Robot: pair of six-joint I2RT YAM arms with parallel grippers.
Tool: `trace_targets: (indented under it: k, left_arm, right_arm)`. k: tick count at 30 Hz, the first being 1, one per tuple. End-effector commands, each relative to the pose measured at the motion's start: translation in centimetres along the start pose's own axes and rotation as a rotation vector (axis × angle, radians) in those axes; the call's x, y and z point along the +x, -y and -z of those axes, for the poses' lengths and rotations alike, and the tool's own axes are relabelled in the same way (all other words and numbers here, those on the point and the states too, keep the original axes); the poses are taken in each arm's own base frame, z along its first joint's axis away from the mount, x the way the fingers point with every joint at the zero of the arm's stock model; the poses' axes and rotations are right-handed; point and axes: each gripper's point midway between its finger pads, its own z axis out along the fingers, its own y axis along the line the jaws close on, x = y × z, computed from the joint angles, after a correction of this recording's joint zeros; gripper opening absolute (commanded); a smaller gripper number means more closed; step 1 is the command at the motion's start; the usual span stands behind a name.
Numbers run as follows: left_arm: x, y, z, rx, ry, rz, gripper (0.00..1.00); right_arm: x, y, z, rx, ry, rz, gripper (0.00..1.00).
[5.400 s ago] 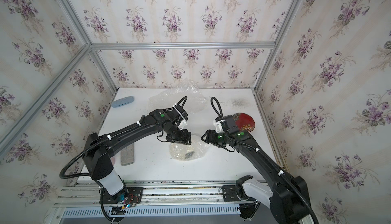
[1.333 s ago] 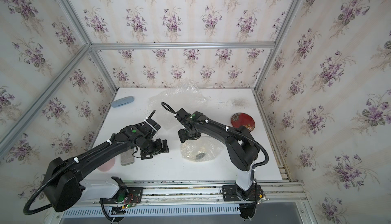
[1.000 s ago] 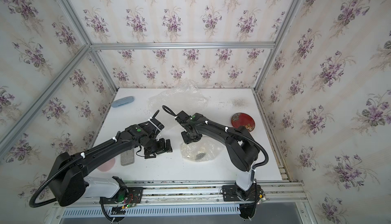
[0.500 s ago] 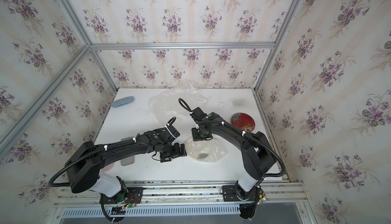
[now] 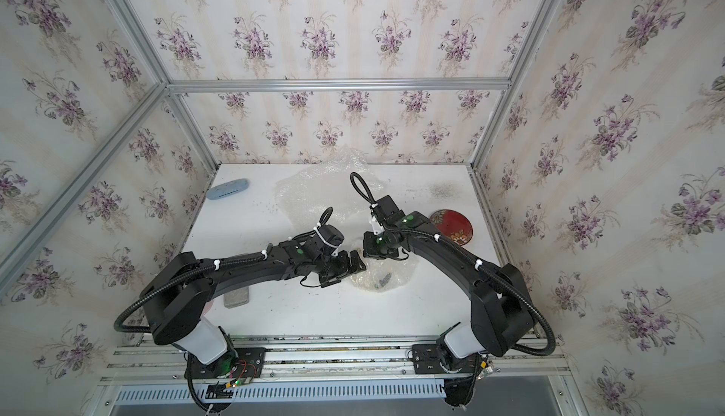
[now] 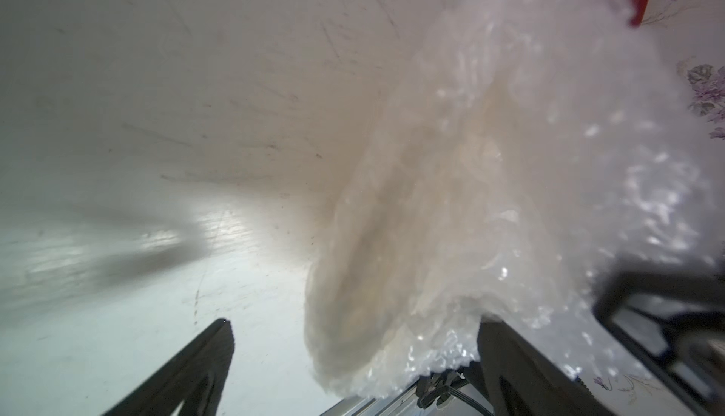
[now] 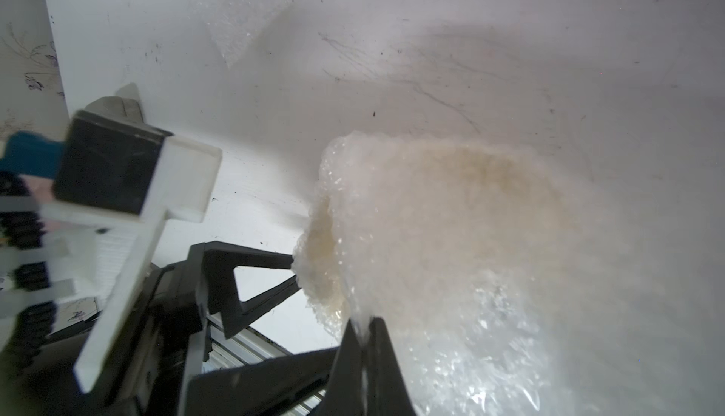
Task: Unpack dinner plates from bubble wrap
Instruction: Unwrap the bubble wrap at the center of the board.
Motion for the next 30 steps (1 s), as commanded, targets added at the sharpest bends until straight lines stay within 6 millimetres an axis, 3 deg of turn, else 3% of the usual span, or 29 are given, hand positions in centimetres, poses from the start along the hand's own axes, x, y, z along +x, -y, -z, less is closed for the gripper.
trace_targets:
  k: [1,6,13,20,23,24,30]
  left_arm:
    - [-0.4,1.1,-0.6,0.044,0.002,0.015,0.99]
    - [-0.7,1.4,-1.3,0.044,-0.003,0.021,0.96]
    - [-2.0,2.5,-2.6,0.060,0.028,0.018,0.77]
    - [-3.4,4.5,-2.4,0.094,0.064,-0.033,0.35]
    - [-3.4,4.2,-2.6,0.088,0.049,-0.044,0.23]
    - [-3.3,4.1,-2.6,0.082,0.035,-0.052,0.20]
    - [-2.1,1.9,-1.9,-0.031,-0.046,-0.131,0.17]
  right_arm:
    - [-0.2,-1.0,0.5,-0.049,0.008,-0.025,0.00]
    - [-0.4,-1.4,0.9,-0.071,0.017,-0.033,0.00]
    - [-0.5,-1.8,1.7,-0.118,0.024,-0.076,0.00]
    - [-0.1,-1.7,2.4,-0.154,0.032,-0.116,0.00]
    - [0.4,-1.6,2.5,-0.155,0.023,-0.113,0.00]
    - [-0.3,-0.4,2.8,-0.144,0.043,-0.145,0.00]
    - [-0.5,1.5,3.2,-0.103,0.058,-0.153,0.00]
